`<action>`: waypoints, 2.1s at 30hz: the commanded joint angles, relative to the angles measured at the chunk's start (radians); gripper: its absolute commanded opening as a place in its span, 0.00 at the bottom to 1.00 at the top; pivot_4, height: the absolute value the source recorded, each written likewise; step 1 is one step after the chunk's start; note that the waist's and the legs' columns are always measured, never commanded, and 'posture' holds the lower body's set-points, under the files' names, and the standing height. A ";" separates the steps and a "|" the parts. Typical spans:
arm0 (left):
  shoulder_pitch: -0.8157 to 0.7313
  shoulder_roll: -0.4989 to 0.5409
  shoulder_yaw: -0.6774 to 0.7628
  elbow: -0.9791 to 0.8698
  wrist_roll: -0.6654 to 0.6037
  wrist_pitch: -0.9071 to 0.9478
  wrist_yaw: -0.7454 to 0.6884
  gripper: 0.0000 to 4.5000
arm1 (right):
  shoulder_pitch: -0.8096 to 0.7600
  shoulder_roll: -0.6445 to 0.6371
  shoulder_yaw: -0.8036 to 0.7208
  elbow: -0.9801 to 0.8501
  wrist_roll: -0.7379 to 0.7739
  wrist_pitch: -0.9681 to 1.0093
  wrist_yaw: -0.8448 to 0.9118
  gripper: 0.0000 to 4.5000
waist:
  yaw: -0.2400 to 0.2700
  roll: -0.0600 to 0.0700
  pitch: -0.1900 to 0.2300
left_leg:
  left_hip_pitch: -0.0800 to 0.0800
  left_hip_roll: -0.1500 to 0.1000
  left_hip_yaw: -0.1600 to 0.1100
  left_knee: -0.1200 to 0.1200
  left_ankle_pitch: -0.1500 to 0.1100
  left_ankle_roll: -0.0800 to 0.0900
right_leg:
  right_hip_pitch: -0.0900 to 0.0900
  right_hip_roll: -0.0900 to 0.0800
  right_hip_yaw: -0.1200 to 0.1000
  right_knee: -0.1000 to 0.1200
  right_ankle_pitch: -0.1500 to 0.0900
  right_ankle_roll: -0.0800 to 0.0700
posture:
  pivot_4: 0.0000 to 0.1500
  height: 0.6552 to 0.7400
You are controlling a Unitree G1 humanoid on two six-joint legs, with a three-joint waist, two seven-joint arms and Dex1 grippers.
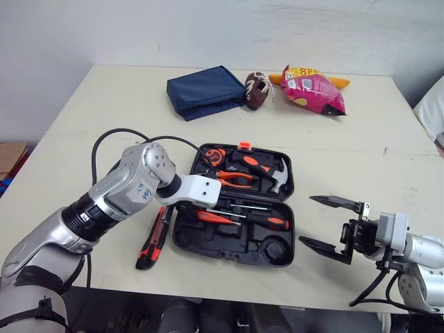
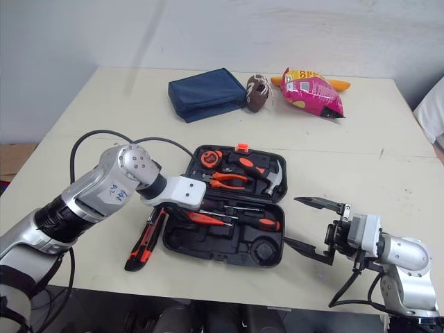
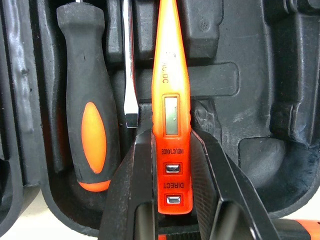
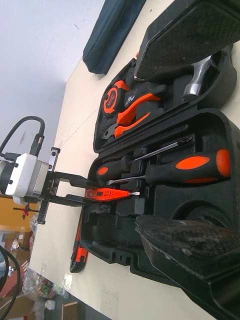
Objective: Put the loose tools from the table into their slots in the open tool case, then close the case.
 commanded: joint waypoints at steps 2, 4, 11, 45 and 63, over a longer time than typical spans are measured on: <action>-0.004 -0.035 0.007 -0.014 0.005 0.023 -0.006 0.06 | -0.010 0.001 0.000 -0.014 0.007 -0.018 -0.002 1.00 | 0.003 0.000 0.000 | 0.000 0.000 0.000 0.001 0.000 0.000 | 0.000 0.000 0.000 0.001 0.000 0.000 | 1.00 1.00; -0.002 -0.038 0.009 -0.017 0.009 0.025 -0.008 0.06 | -0.014 0.003 0.002 -0.013 0.004 -0.017 -0.005 1.00 | 0.004 0.000 0.000 | 0.000 0.000 0.000 0.001 0.000 0.000 | 0.000 0.000 0.000 0.001 0.000 0.000 | 1.00 1.00; 0.020 -0.017 0.018 -0.006 0.034 0.000 0.005 0.06 | -0.027 0.006 0.014 -0.018 -0.003 -0.011 -0.017 1.00 | 0.002 0.000 0.000 | 0.000 0.000 0.000 0.002 0.000 0.000 | 0.000 0.000 0.000 0.002 0.000 0.000 | 1.00 1.00; 0.344 -0.183 0.562 0.173 -0.392 -0.464 0.086 0.05 | -0.007 0.005 0.021 -0.003 0.009 0.003 -0.011 1.00 | 0.002 0.000 0.000 | -0.001 0.000 -0.002 0.009 -0.002 0.001 | 0.000 -0.001 -0.002 0.006 -0.001 0.000 | 1.00 1.00; 0.415 -0.245 0.436 0.308 -0.299 -0.645 0.118 0.01 | -0.010 -0.023 0.026 -0.176 0.005 0.139 -0.134 1.00 | 0.002 0.000 0.000 | -0.002 0.000 -0.002 0.011 -0.004 0.003 | 0.001 -0.001 -0.002 0.006 -0.001 0.001 | 1.00 1.00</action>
